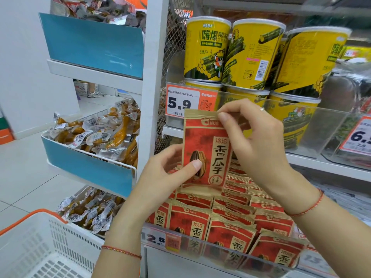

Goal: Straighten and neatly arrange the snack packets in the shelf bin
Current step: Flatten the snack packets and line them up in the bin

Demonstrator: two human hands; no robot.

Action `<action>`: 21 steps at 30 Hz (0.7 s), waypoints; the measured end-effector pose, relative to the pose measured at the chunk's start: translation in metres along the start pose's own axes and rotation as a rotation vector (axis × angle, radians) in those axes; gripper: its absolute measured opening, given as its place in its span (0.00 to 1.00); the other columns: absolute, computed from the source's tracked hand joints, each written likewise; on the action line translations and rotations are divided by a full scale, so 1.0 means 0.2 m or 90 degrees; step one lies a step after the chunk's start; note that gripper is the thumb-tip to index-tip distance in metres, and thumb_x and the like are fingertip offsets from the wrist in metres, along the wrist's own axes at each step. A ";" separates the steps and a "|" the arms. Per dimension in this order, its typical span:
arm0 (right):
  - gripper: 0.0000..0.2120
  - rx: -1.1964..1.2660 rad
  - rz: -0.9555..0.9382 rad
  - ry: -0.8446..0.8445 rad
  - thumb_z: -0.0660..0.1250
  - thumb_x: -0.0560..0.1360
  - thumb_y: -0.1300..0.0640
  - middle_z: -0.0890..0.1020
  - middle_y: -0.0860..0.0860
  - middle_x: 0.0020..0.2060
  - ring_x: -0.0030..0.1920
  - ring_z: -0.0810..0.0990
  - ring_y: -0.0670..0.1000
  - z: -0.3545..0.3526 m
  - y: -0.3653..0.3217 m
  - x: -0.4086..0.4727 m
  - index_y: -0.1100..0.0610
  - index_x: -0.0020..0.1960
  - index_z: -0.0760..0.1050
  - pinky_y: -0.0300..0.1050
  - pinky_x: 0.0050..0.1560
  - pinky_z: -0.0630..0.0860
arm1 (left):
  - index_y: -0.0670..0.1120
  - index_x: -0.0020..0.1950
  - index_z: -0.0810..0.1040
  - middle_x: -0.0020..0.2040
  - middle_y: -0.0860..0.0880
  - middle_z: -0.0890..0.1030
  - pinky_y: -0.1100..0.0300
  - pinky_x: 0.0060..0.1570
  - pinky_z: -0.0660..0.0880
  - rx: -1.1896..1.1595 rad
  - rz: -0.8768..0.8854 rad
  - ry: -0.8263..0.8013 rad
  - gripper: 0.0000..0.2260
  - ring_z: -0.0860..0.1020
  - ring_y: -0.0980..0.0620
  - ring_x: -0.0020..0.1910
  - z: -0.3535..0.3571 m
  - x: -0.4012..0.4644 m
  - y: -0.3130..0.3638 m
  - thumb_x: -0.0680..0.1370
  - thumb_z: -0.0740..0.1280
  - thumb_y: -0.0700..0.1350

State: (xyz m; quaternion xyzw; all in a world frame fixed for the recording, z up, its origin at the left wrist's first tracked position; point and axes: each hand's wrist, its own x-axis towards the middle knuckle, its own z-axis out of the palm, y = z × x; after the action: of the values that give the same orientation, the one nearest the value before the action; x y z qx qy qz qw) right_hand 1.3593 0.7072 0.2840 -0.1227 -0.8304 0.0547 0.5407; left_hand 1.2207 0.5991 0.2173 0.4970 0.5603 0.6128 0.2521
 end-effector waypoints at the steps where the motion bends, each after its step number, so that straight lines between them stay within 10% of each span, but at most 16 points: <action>1: 0.05 0.035 0.023 -0.001 0.63 0.79 0.57 0.80 0.44 0.41 0.42 0.77 0.43 0.00 -0.02 0.01 0.54 0.49 0.77 0.39 0.41 0.75 | 0.51 0.60 0.79 0.53 0.56 0.85 0.61 0.53 0.79 -0.022 0.000 -0.001 0.16 0.82 0.58 0.53 0.00 0.00 0.01 0.73 0.71 0.52; 10: 0.12 0.488 0.496 0.005 0.58 0.81 0.53 0.83 0.50 0.36 0.34 0.81 0.46 0.09 -0.01 -0.02 0.56 0.55 0.78 0.36 0.30 0.75 | 0.44 0.59 0.79 0.49 0.45 0.86 0.61 0.41 0.80 -0.223 -0.080 0.032 0.16 0.85 0.48 0.46 -0.03 -0.01 0.01 0.73 0.67 0.48; 21: 0.12 0.549 0.469 0.004 0.61 0.80 0.55 0.85 0.47 0.37 0.38 0.83 0.42 0.18 0.00 -0.05 0.55 0.44 0.81 0.33 0.34 0.75 | 0.44 0.59 0.80 0.50 0.45 0.86 0.60 0.44 0.81 -0.220 -0.079 0.053 0.15 0.85 0.48 0.48 0.00 0.03 -0.03 0.75 0.65 0.49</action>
State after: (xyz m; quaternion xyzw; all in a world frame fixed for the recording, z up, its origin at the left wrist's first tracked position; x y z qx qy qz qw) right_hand 1.3296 0.7052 0.2600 -0.1725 -0.6341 0.5733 0.4894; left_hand 1.2165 0.6066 0.2131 0.3847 0.4861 0.7033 0.3480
